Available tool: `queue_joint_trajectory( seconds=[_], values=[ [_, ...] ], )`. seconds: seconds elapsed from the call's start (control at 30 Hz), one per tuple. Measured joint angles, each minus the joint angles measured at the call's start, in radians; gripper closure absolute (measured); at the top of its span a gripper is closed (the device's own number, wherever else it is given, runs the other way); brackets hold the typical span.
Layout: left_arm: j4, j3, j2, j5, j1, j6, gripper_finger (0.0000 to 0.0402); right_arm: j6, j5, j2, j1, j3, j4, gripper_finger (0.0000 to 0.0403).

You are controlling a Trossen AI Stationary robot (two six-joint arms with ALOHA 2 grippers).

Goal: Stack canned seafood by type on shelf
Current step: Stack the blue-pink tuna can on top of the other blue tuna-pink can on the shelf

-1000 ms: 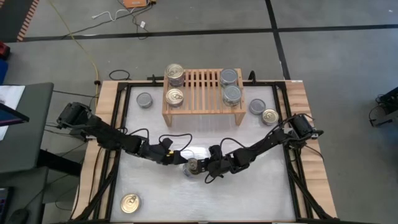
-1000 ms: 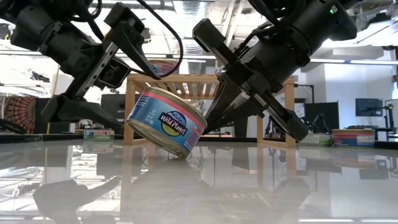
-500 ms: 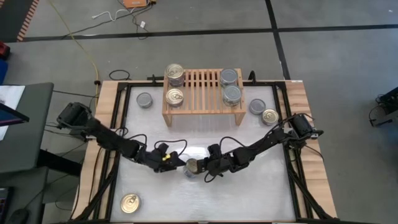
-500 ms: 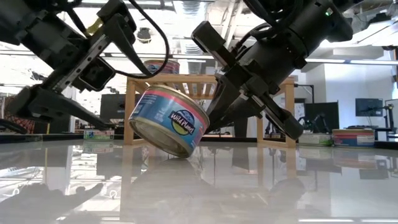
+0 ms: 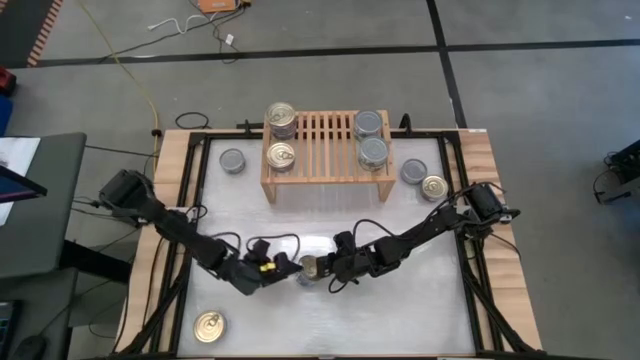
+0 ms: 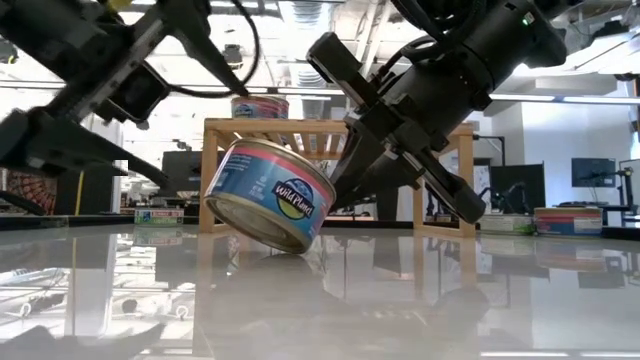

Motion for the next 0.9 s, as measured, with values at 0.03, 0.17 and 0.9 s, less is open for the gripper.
queue_joint_trajectory(
  seconds=[0.03, 0.17, 0.9],
  values=[
    [0.013, 0.021, 0.035, -0.001, 0.0, -0.003, 0.0017, 0.0, 0.0, 0.0, 0.0, 0.0, 0.001, 0.038],
    [0.034, 0.07, 0.146, 0.032, -0.004, -0.065, 0.0017, 0.0, 0.001, 0.0, -0.001, 0.0, 0.009, 0.0379],
    [0.065, 0.077, 0.191, -0.008, 0.026, -0.076, 0.0019, -0.01, 0.005, 0.0, 0.003, 0.0, 0.012, 0.0378]
  ],
)
